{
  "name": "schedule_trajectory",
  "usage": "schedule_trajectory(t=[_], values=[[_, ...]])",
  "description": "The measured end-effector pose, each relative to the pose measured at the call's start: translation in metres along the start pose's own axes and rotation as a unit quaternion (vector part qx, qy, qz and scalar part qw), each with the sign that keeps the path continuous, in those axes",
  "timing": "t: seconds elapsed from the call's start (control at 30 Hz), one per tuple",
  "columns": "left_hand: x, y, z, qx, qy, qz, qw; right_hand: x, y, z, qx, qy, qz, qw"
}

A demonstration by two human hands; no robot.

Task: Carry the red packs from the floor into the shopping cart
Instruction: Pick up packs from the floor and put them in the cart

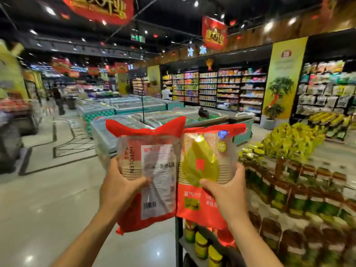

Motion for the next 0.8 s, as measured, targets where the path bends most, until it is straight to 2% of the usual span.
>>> schedule_trajectory(t=[0.27,0.4,0.8], values=[[-0.068,-0.083,0.071,0.049,-0.026,0.002,0.998,-0.018,0.151,0.004,-0.074,-0.014,0.000,0.997],[-0.096,-0.106,0.106,0.061,-0.037,0.000,0.997,-0.023,0.201,0.011,-0.089,-0.008,0.008,0.996],[-0.154,-0.091,0.240,0.072,-0.042,0.009,0.997,0.009,0.333,0.103,-0.113,0.005,0.011,0.994]])
Point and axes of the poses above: each hand's wrist, its own z-axis towards the middle knuckle, its own y-axis out of the palm, x = y × z, the point moved 8 cm from there along z, towards the middle knuckle
